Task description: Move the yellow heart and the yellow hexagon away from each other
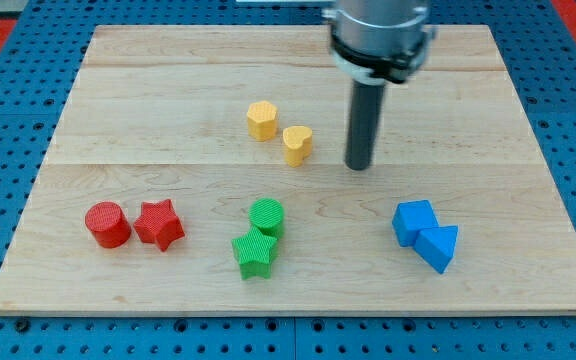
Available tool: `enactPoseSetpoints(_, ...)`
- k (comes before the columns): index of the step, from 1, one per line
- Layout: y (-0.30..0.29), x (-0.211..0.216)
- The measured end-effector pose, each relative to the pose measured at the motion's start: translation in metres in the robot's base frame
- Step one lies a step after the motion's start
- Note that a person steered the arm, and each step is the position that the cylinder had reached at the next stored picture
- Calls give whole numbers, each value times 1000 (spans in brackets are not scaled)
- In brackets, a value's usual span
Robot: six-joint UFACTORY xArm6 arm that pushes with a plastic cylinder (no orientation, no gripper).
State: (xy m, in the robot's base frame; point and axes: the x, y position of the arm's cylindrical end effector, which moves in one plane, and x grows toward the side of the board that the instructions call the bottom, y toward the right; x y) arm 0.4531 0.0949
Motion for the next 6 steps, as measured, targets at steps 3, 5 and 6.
enactPoseSetpoints(3,-152,-17)
enactPoseSetpoints(5,-95,-39)
enactPoseSetpoints(6,-63,6)
